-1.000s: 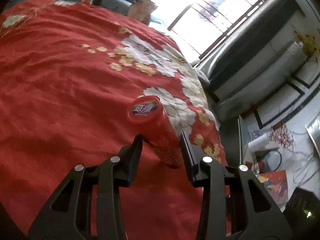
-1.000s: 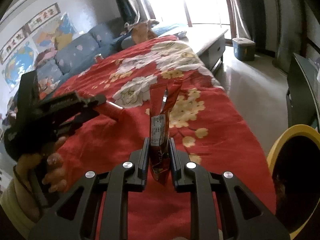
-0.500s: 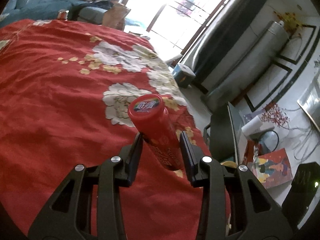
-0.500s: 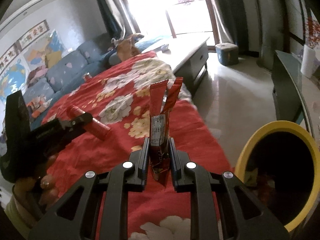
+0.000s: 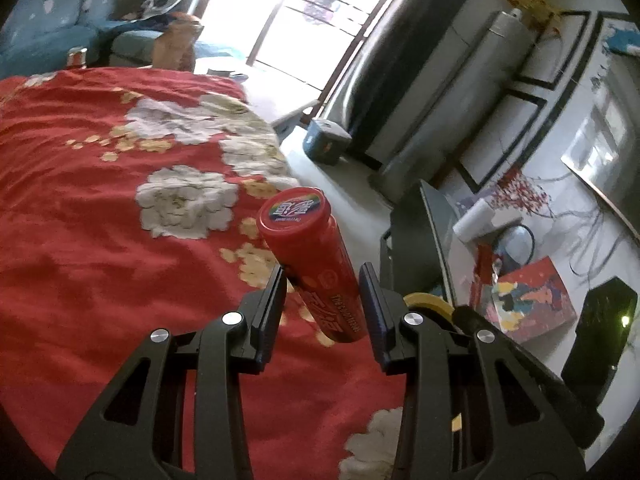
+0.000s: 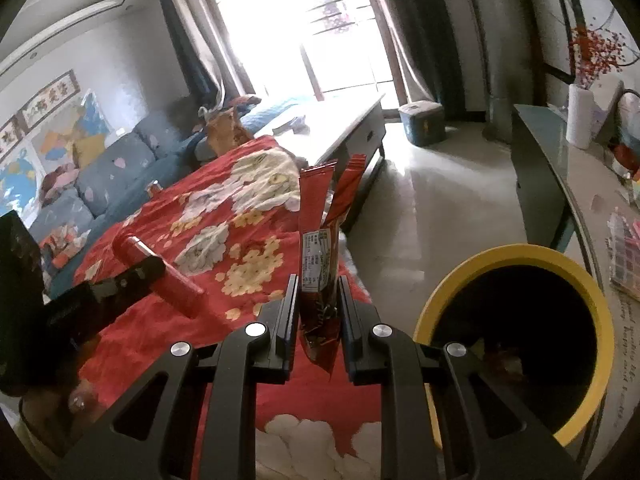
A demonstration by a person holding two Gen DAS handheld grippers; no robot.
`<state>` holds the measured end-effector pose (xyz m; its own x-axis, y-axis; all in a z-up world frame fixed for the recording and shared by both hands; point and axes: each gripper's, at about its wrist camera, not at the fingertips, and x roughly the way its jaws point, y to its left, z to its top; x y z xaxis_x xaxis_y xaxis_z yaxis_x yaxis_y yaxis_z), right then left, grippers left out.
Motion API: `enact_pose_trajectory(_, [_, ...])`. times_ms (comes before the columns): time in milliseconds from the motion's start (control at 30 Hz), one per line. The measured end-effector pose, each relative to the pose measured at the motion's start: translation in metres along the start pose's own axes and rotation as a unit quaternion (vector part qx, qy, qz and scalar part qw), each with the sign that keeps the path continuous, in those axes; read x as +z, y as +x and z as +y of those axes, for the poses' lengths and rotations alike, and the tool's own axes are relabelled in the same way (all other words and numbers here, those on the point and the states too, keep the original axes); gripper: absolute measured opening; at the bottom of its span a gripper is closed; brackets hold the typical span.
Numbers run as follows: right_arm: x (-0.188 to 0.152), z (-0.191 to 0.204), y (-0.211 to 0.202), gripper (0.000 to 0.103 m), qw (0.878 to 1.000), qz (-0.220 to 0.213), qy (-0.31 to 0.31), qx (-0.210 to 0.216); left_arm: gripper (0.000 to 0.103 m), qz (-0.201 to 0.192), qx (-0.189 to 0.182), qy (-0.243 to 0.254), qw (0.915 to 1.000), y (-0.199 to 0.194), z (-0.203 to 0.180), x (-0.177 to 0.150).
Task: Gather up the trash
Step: 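Lift the red tube and red-white wrapper and carry them over the bin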
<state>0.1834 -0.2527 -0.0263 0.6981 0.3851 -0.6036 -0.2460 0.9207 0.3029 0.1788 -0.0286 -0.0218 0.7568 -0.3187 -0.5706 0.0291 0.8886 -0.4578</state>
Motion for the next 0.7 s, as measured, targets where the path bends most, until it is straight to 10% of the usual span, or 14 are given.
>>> enact_pose_trajectory(700, [0.001,-0.055,-0.046,0.018,0.998,-0.036,0.036,-0.038,0.03,0.03,-0.054,0.098,0.9933,0.006,-0.085,-0.029])
